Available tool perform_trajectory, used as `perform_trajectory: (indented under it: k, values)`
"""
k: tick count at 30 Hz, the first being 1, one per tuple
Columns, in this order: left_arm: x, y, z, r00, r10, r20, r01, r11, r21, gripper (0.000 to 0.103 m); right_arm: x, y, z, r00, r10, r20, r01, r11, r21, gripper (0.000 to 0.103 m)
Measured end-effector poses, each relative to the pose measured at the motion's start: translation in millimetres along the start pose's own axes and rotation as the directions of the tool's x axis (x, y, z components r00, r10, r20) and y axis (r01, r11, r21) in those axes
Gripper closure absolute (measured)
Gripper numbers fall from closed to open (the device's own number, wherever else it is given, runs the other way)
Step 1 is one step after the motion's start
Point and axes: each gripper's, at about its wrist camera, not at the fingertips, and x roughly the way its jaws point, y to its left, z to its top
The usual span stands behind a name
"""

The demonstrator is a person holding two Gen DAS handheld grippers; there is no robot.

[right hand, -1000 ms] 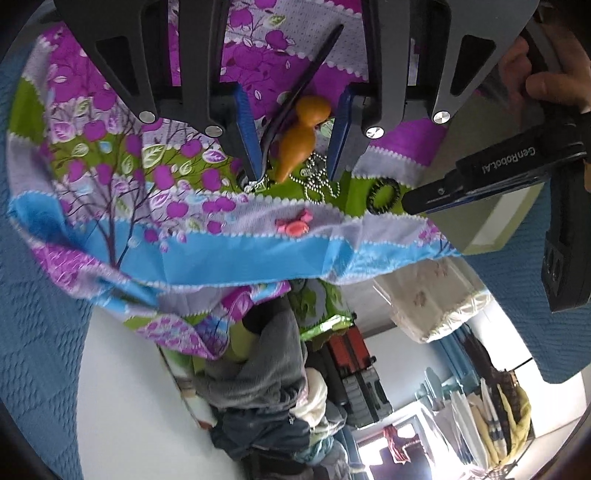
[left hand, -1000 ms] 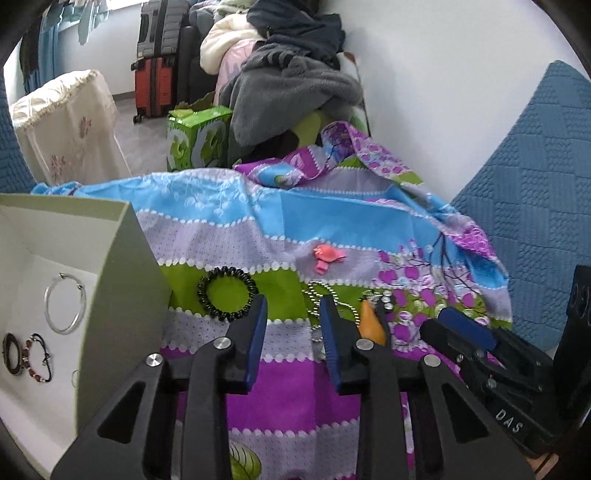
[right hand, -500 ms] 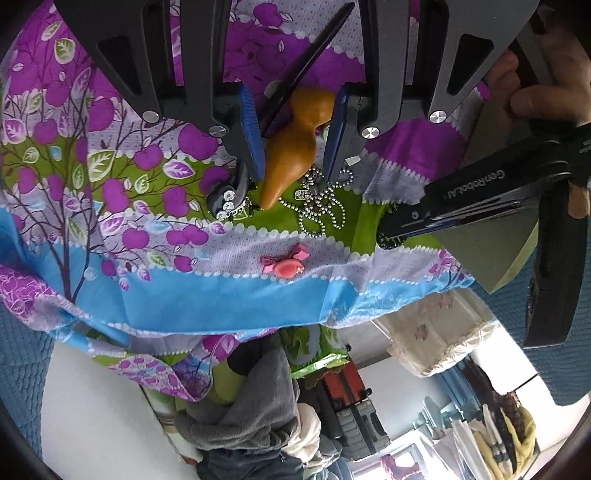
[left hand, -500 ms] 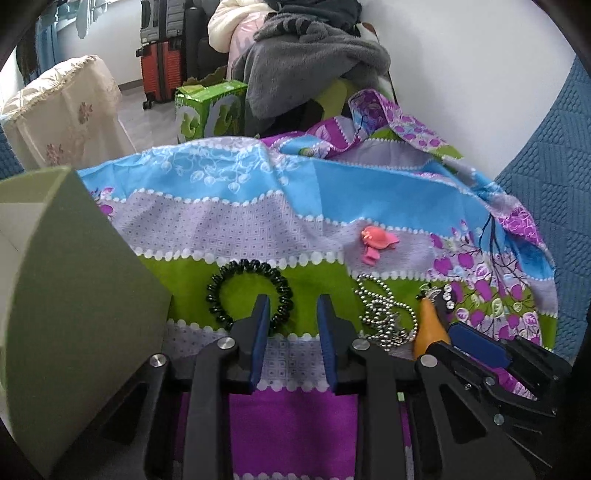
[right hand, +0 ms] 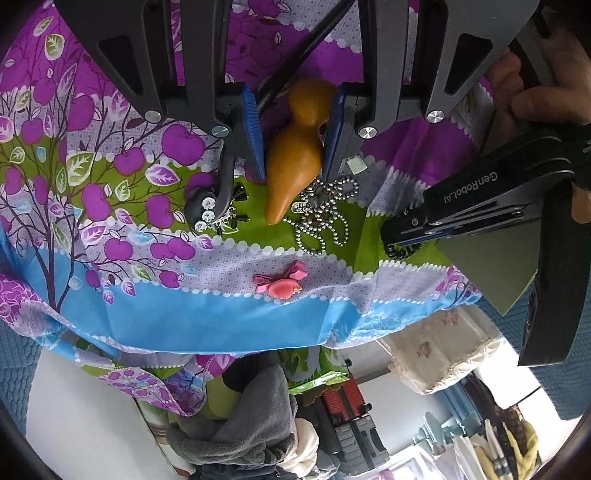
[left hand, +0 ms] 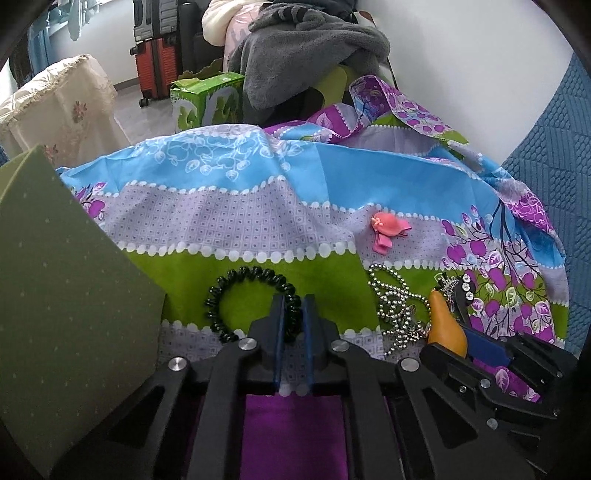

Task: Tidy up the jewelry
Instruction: 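Grasp the black coiled hair tie with the left tool while the right tool grasps the orange gourd, then carry the hair tie in the left tool over the box while the right tool carries the gourd there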

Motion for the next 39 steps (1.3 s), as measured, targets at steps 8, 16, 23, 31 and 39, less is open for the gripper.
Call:
perform_trajectory:
  k: [8,16,23,31,39]
  values:
    - [-23,-1,-2,0.997,-0.057,0.043,0.058,0.998,-0.023,0.095,-18,2,0,0.999,-0.014,0.039,0.014,1.000,0.004,0.075]
    - [-56,-9,-7,0.993,-0.084,0.083,0.084,0.996,-0.004,0.095,-48,8,-3,0.996,-0.040,0.077,0.039,0.999,0.006,0.075]
    - [-92,-14,-16,0.989,-0.100,0.109,0.099,0.995,0.015,0.095,-80,19,-7,0.993,-0.042,0.108,0.040,0.999,0.016,0.075]
    - [-146,-11,-13,0.982,-0.086,0.169,0.081,0.996,0.035,0.095,-128,41,6,0.984,-0.034,0.173,0.032,0.999,0.015,0.075]
    - [-200,1,6,0.968,-0.090,0.234,0.084,0.996,0.036,0.095,-177,71,38,0.964,-0.028,0.263,0.034,0.999,-0.018,0.075]
